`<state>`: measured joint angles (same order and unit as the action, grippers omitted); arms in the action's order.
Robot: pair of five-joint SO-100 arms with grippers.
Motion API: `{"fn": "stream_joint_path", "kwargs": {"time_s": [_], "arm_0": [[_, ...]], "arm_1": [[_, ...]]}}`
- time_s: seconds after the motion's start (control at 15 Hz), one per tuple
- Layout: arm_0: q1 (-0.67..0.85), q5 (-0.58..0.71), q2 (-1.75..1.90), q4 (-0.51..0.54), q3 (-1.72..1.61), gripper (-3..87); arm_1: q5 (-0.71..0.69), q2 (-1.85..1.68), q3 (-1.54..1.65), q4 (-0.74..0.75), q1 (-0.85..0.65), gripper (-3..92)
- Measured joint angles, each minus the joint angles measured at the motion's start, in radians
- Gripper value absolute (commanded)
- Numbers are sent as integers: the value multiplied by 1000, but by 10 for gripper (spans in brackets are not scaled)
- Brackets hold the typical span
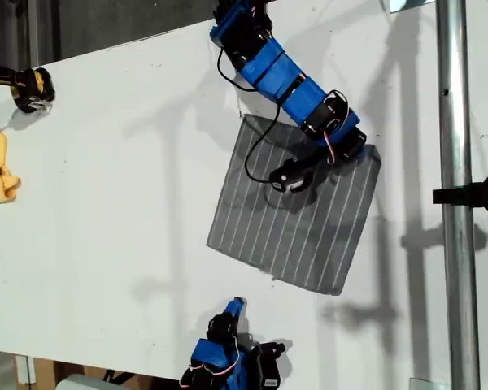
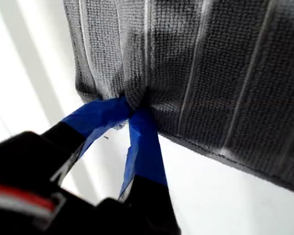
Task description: Grasp corners of a towel and fold twice.
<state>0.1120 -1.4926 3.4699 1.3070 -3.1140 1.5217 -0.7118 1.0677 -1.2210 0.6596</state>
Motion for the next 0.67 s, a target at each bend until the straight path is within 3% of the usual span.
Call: {"fn": "stream_joint_path", "kwargs": {"time_s": [0.27, 0.67], "arm_0": [[0, 6, 0, 0, 0, -16], [-67, -29, 0, -2, 52, -18]], "arm_1": [[-31, -183, 107, -138, -69, -2], [-35, -253, 187, -161, -89, -2]]}}
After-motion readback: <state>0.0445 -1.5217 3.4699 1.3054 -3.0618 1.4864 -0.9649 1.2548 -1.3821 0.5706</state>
